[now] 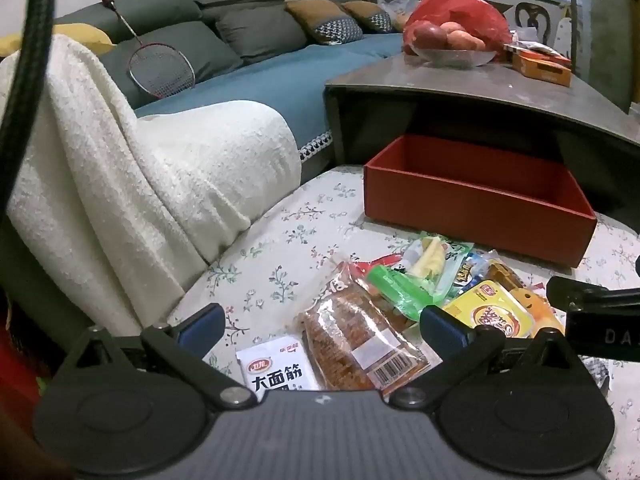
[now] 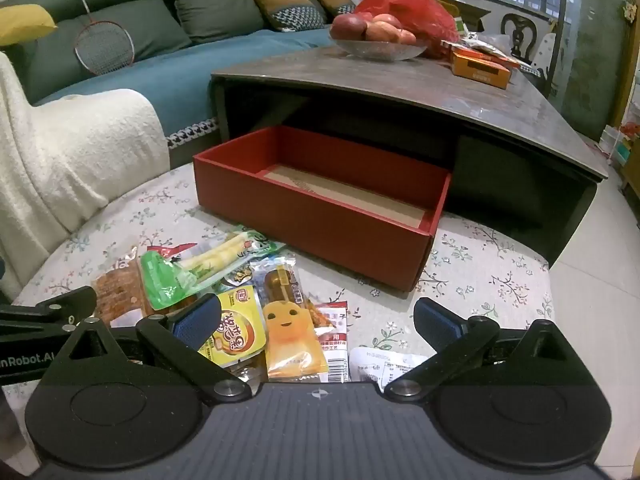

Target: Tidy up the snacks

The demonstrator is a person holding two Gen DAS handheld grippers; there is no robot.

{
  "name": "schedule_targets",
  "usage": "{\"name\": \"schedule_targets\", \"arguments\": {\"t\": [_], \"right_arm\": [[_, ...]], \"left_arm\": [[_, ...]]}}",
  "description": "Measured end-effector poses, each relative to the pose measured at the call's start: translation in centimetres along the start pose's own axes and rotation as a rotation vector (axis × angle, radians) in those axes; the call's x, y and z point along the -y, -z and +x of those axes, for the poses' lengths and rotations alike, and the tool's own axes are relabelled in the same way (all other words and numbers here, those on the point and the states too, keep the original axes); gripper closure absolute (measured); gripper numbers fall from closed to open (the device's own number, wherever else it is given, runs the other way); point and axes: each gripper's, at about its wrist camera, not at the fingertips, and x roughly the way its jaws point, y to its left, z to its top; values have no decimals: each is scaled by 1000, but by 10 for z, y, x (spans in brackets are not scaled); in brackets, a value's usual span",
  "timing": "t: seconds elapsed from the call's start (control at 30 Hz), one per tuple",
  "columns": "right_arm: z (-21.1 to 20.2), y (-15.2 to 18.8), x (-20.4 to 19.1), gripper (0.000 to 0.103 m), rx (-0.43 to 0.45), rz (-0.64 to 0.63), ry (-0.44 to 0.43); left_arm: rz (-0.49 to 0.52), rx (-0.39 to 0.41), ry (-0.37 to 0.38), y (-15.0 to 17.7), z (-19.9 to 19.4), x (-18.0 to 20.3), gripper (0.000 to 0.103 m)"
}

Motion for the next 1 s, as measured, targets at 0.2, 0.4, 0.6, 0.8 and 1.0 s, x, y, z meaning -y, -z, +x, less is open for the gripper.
{"name": "schedule_targets", "arguments": {"t": [0.2,0.4,0.6,0.8,1.0], "right_arm": [[-2,0,0,0,0,0,0],[-2,2,2,0,2,0,4],[-5,3,0,0,4,0,5],[-4,3,-5,0,4,-15,-2],[-3,4,-5,0,2,-13,-6]], "left_arm": [[15,5,-11,5,5,2,4],[0,-1,-16,4,4,1,4],[-11,-9,-15,5,5,-2,4],[-5,-23,-12,6,6,0,4],[-10,-28,-9,4,6,-1,4]]}}
